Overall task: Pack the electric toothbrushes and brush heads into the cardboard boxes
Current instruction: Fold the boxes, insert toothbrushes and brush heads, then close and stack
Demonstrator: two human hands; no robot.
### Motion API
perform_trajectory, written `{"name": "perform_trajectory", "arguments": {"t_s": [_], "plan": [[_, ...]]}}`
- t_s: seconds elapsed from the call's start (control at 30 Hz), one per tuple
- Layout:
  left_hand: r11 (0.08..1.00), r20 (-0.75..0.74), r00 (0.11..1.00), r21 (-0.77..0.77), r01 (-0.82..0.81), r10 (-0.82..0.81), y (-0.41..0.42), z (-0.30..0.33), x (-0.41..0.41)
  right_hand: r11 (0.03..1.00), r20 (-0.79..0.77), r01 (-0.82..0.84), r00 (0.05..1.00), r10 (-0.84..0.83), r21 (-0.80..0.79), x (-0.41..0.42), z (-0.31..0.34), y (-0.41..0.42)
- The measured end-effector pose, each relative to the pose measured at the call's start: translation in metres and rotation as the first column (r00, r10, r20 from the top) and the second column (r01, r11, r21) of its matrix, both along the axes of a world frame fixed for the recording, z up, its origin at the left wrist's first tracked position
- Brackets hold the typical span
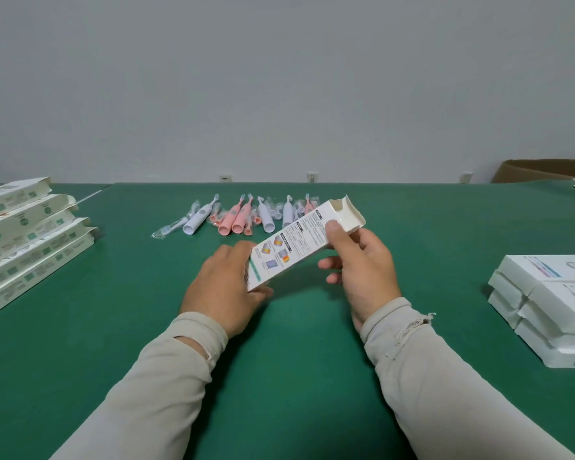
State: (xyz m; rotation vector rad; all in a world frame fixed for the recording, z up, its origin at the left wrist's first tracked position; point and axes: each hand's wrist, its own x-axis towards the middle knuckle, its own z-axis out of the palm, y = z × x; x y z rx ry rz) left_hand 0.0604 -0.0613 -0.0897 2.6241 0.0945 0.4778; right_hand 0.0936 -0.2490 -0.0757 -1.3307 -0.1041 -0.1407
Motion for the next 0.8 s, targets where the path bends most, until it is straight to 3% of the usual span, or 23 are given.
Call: {"name": "perform_trajectory", "arguments": {"t_s": [0.13, 0.3, 0.4, 0.5, 0.57, 0.67, 0.8], "plan": [[0.997, 0.033, 0.999, 0.067, -0.039, 0.037, -0.004, 0.002, -0.004, 1.0, -0.098, -0.008, 0.995, 0.01, 0.02, 0.001, -0.005, 0.001], [0.981, 0.252, 0.967, 0.193, -0.014, -0.036, -0.01, 0.011, -0.009, 0.961, -0.166, -0.272, 0.946, 0.277, 0.052, -0.004, -0.008, 0.01], [0.986, 0.286, 0.958, 0.165, -0.029, -0.02, -0.007, 0.012, -0.008, 0.964, -0.164, -0.251, 0.951, 0.263, 0.09, -0.003, -0.004, 0.01], [0.989, 0.234, 0.972, 0.144, -0.027, -0.008, -0.004, 0.012, -0.007, 0.984, -0.05, -0.108, 0.994, 0.102, -0.14, -0.002, -0.006, 0.01], [0.989, 0.199, 0.98, 0.143, -0.022, -0.007, -0.003, 0.01, -0.006, 0.923, 0.179, 0.072, 0.984, -0.004, -0.379, -0.002, -0.01, 0.006], [0.988, 0.183, 0.983, 0.154, -0.016, -0.012, -0.001, 0.008, -0.005, 0.775, 0.446, 0.24, 0.893, 0.06, -0.585, -0.001, -0.009, -0.002], [0.984, 0.162, 0.987, 0.176, -0.004, -0.025, 0.0, 0.006, -0.004, 0.636, 0.493, 0.289, 0.854, 0.166, -0.715, 0.002, -0.006, -0.011]]}}
